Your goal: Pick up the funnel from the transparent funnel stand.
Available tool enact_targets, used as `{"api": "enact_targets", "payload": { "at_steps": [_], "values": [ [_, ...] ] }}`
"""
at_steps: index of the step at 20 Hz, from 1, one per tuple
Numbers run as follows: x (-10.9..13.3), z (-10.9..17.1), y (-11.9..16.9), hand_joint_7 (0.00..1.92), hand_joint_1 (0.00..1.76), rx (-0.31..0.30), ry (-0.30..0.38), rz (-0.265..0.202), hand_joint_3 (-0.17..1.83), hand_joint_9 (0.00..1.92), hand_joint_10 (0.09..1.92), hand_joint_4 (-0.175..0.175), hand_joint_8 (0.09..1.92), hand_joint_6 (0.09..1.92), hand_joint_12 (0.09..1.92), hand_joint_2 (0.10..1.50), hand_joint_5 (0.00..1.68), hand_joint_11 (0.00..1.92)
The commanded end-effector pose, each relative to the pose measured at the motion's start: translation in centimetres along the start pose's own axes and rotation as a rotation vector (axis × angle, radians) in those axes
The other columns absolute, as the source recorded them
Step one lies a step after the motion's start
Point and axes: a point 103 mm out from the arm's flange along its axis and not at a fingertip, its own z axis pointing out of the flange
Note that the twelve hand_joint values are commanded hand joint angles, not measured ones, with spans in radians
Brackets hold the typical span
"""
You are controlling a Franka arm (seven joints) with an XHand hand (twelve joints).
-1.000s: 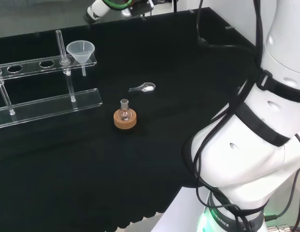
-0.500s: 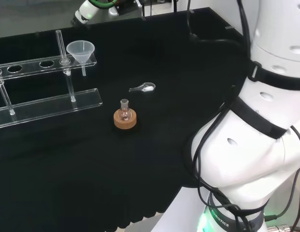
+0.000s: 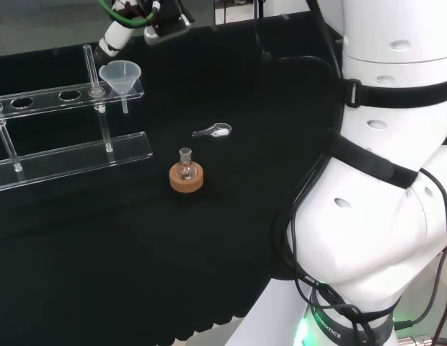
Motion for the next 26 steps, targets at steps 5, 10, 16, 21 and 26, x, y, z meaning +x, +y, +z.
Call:
{"api": "enact_targets", "payload": {
  "at_steps": [5,10,16,21,26],
  "values": [
    [0.4,0.9,0.5,0.0,0.34,0.007,-0.024,-0.006,0.02,0.0,0.09,0.004,0.09,0.09,1.53,0.74,0.0,0.01],
    [0.5,1.0,0.7,0.0,0.38,0.032,-0.004,0.011,0.01,0.0,0.09,0.019,0.09,0.09,1.51,0.73,0.0,0.03],
    [0.3,1.5,1.1,0.0,0.37,0.048,-0.017,0.0,0.01,0.0,0.09,0.03,0.09,0.09,1.52,0.72,0.0,0.08],
    [0.8,2.3,1.6,0.0,0.38,0.055,-0.035,-0.017,0.01,0.0,0.09,0.018,0.09,0.09,1.52,0.72,0.0,0.08],
    [0.9,2.9,2.4,0.0,0.42,0.052,-0.034,-0.027,0.01,0.0,0.09,0.013,0.09,0.09,1.52,0.72,0.0,0.08]
  ]
}}
